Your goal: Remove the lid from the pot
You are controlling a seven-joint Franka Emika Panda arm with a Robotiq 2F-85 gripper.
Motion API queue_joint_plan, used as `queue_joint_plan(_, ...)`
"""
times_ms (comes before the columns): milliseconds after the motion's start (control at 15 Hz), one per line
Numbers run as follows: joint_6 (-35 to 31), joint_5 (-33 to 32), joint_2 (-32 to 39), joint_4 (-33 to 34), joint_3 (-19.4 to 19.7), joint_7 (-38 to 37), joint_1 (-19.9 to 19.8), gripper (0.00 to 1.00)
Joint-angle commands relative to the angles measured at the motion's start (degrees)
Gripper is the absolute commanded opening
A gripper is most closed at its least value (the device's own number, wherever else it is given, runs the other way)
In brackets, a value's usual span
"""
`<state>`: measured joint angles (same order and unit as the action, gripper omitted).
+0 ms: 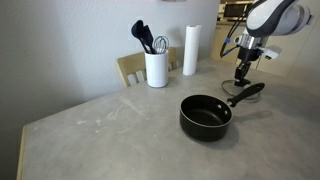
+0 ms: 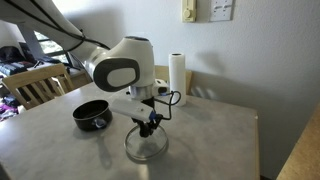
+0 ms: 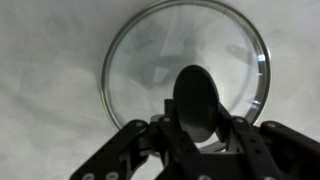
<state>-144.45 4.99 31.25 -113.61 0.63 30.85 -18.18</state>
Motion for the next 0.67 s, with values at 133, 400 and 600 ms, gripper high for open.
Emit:
queue_joint_plan(133,-3.17,-1.1,1.98,0.89,0.03,-1.28,-0.18,0.14)
queue_joint_plan(400,-3.76,-2.04,2.25,0.96,0.39,-2.12,0.14,0.38)
queue_joint_plan(600,-3.67,-2.78,2.09,0.88,0.62,-2.42,0.21,0.71)
